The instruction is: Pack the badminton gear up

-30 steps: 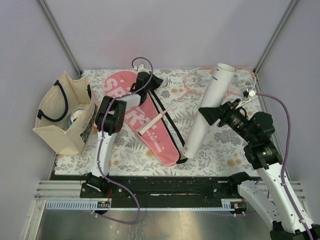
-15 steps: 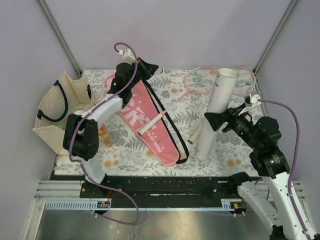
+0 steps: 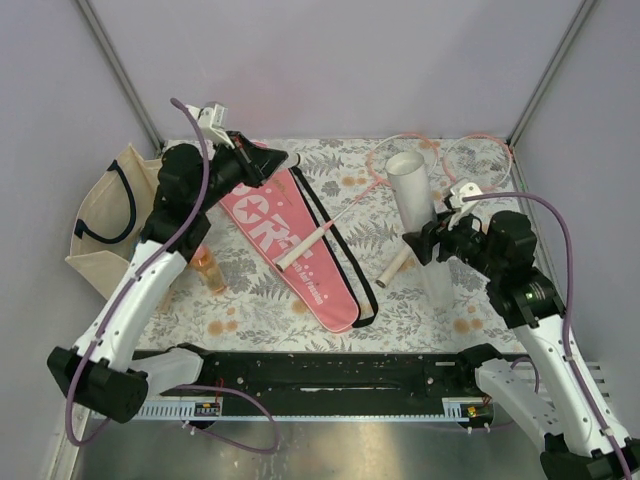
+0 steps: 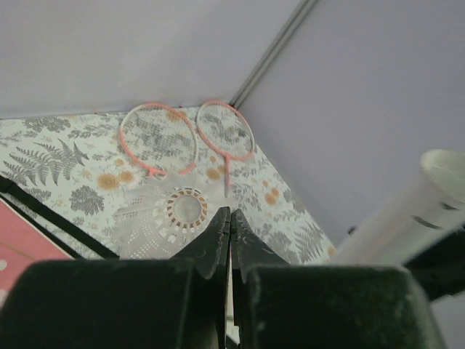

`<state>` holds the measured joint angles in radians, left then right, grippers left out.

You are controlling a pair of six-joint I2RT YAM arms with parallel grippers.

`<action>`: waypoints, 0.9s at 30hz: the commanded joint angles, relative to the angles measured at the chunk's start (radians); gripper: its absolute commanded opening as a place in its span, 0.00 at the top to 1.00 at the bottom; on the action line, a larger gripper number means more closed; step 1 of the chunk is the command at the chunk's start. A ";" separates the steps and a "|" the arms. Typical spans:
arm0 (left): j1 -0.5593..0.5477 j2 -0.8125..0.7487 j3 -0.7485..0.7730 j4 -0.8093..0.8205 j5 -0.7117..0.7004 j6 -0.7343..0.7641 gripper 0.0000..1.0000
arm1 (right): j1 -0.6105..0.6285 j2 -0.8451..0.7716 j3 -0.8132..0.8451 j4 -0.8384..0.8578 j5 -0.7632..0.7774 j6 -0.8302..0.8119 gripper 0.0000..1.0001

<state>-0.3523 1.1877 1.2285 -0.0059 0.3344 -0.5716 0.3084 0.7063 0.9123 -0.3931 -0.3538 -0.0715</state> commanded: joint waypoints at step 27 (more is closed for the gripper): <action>-0.290 -0.238 0.034 -0.212 0.253 -0.073 1.00 | 0.204 0.019 -0.027 -0.150 -0.019 -0.628 0.44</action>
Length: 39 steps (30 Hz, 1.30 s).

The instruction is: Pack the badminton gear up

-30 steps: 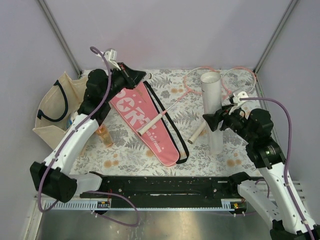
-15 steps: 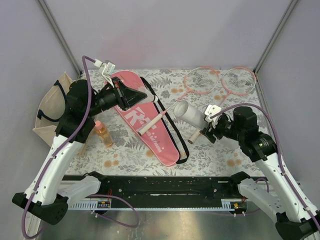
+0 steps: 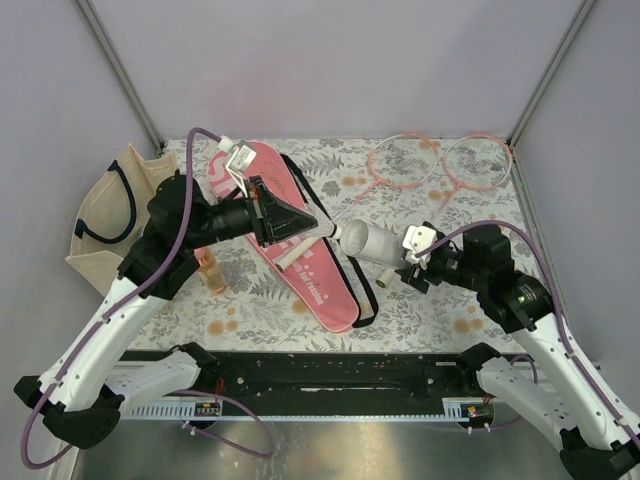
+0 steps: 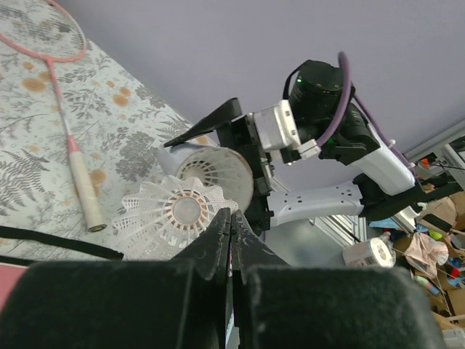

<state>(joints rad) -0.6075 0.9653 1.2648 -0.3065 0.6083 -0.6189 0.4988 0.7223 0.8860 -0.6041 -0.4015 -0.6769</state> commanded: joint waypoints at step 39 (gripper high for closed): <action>-0.242 0.098 -0.262 0.442 -0.142 0.008 1.00 | 0.066 0.002 -0.025 0.161 0.044 0.027 0.48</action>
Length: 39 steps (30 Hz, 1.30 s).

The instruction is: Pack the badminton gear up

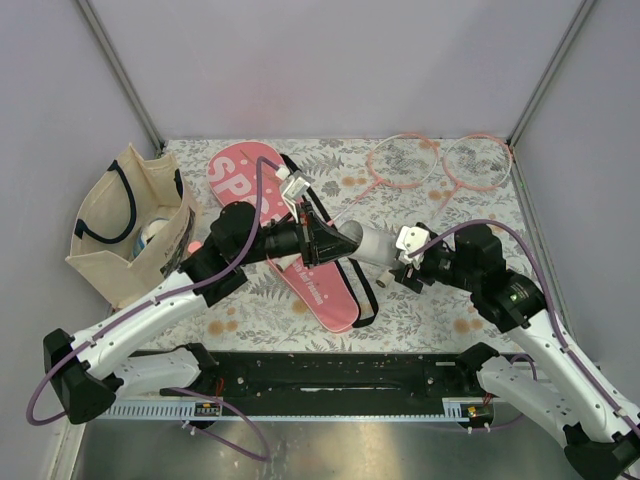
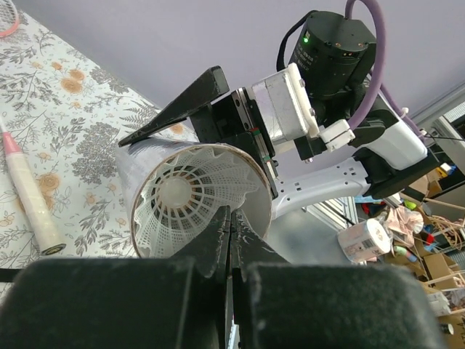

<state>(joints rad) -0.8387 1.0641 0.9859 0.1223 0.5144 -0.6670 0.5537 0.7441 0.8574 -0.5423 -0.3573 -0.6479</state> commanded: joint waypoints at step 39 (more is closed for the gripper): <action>-0.020 0.153 0.278 -0.521 -0.795 0.279 0.25 | 0.009 -0.271 0.043 0.171 0.409 0.470 0.48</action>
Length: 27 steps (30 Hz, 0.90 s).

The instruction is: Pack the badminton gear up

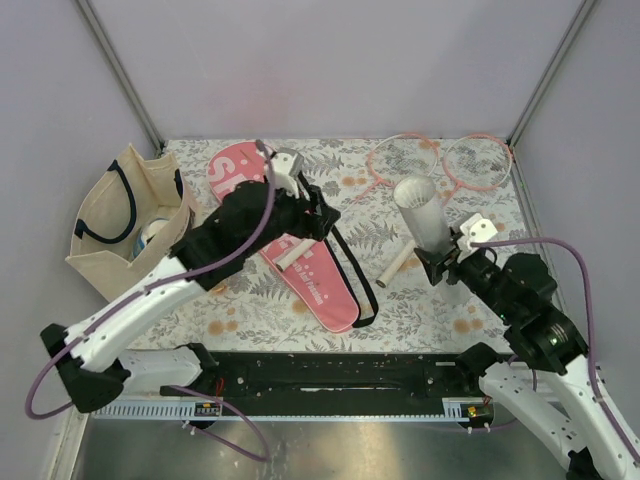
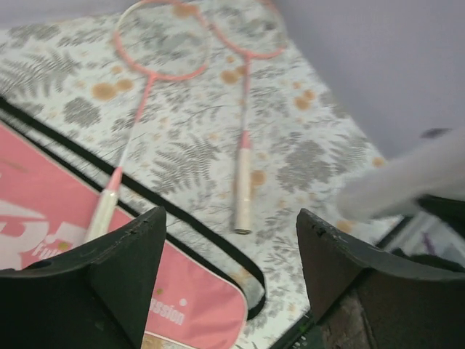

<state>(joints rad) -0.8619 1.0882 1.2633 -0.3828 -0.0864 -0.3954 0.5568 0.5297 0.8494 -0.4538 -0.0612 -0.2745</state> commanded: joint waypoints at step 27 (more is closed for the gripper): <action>0.038 0.980 0.309 0.068 -0.072 -0.232 0.53 | 0.008 -0.272 0.096 0.089 0.169 0.087 0.48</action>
<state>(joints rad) -0.8299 2.0457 1.5089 -0.3492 -0.1684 -0.6064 0.5568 0.2756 0.8963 -0.4343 0.1123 -0.1665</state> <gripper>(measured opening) 0.481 0.737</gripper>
